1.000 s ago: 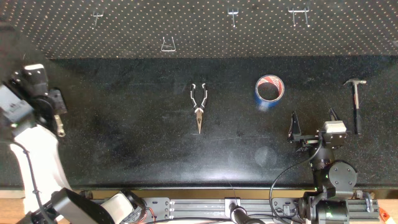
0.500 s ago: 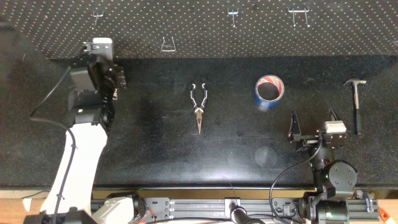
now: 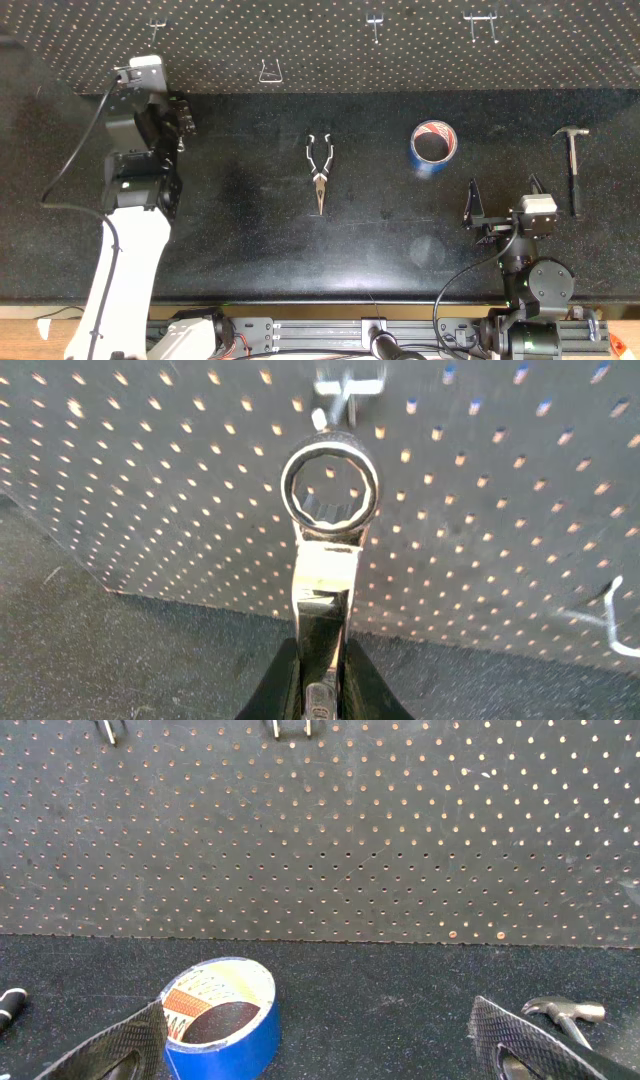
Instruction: Place Tools Onto Pegboard
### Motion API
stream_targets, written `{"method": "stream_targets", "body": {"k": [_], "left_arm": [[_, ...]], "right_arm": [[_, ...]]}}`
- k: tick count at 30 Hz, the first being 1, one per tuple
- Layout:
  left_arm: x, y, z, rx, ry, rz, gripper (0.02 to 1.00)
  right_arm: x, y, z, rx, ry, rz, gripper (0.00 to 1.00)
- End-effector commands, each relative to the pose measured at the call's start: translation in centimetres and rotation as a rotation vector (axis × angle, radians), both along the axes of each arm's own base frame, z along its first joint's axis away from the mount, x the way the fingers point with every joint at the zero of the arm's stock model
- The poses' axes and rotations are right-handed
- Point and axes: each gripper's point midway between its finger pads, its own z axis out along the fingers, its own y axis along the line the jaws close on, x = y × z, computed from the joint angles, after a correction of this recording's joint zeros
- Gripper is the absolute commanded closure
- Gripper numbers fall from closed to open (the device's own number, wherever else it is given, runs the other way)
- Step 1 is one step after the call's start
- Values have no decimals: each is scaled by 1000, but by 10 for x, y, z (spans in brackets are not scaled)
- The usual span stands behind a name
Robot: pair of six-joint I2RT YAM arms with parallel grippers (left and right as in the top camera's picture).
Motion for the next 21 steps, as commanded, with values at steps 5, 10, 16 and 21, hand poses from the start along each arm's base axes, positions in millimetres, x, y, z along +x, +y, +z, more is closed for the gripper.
{"method": "stream_targets", "body": {"k": [5,10,16,21], "left_arm": [[-9,3,54,-40,-159,43,991],[-7,3,50,-41,-149,43,989],[3,4,42,-41,-142,43,989],[9,5,31,-44,-121,42,989]], "right_arm": [[0,-2,-1,15,1,-11,16],[0,-2,-1,15,1,-11,16],[0,-2,-1,15,1,-11,16],[0,-2,-1,15,1,-11,16]]}}
